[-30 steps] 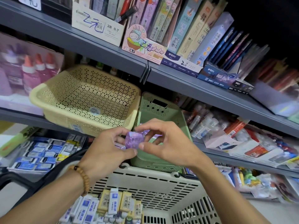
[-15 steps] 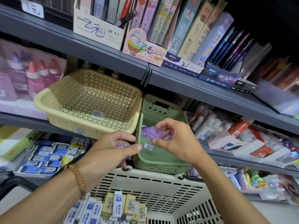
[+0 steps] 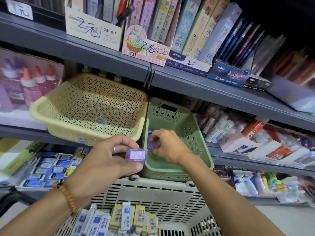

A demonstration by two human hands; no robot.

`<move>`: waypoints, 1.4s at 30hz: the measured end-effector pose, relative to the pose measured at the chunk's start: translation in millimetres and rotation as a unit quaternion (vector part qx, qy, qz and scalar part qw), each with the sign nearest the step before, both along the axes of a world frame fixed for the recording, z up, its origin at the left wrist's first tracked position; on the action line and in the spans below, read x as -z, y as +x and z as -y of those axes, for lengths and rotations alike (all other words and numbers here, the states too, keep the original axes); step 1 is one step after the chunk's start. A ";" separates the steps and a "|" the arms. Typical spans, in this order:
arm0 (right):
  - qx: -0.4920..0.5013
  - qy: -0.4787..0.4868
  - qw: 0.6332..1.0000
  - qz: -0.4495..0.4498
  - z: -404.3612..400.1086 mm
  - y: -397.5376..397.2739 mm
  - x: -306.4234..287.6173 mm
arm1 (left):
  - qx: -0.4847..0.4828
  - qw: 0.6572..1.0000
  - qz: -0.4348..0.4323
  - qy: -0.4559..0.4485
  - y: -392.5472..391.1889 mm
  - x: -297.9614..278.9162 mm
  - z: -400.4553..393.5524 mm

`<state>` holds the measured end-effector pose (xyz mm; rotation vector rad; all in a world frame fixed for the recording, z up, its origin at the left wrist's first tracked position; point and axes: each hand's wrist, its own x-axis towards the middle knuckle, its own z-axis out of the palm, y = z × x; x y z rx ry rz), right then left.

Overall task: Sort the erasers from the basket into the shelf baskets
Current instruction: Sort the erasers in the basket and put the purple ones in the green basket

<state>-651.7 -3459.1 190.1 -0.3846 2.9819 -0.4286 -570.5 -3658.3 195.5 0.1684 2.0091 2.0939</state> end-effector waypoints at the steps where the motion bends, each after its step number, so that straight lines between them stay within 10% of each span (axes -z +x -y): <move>1: 0.005 -0.002 1.000 -0.002 0.1 0.4 0.9 | -0.003 1.000 -0.005 -0.001 0.0 -0.1 -0.8; 7: 0.012 -0.015 0.999 -0.035 -1.3 13.1 -12.4 | -0.053 0.992 0.084 0.073 -0.5 -1.4 -9.0; 14: -0.058 -0.312 0.948 -0.005 18.7 71.9 -50.0 | -0.087 0.985 0.138 0.049 -1.5 -4.8 -9.0; 42: 0.079 -0.019 0.996 0.023 -27.4 11.2 -8.8 | -0.137 0.983 -0.032 -0.121 13.4 18.4 -28.9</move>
